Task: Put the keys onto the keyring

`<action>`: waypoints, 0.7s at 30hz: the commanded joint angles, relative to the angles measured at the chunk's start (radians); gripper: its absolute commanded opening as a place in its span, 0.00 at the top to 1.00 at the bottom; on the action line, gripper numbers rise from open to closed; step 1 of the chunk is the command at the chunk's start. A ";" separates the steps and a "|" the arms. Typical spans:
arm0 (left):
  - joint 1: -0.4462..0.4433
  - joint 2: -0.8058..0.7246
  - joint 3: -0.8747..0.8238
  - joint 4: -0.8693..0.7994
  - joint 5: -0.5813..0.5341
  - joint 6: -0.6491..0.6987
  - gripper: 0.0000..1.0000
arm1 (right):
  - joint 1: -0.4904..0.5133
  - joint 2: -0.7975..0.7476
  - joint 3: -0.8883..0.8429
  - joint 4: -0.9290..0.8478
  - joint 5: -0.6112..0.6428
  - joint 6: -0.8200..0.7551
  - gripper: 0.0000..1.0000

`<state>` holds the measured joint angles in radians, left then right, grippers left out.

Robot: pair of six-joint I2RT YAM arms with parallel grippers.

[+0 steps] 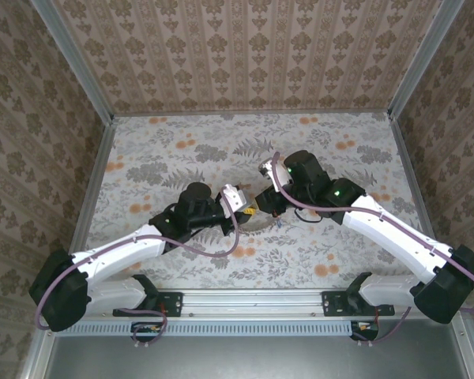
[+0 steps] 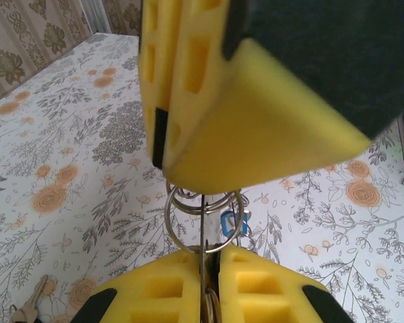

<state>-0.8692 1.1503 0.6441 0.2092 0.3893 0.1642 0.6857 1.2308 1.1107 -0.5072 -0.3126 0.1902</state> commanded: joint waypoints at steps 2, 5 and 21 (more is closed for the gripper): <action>-0.005 -0.012 0.035 0.012 0.019 0.006 0.97 | 0.006 -0.053 -0.057 0.057 0.013 0.039 0.72; -0.003 -0.014 0.032 0.022 0.017 0.008 1.00 | 0.005 -0.086 -0.082 0.073 0.021 0.053 0.72; -0.003 -0.047 0.004 0.080 -0.006 0.015 1.00 | -0.015 -0.148 -0.093 0.018 0.038 0.131 0.78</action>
<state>-0.8700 1.1469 0.6441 0.2237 0.3840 0.1688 0.6807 1.1271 1.0317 -0.4728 -0.2768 0.2607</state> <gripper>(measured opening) 0.109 0.215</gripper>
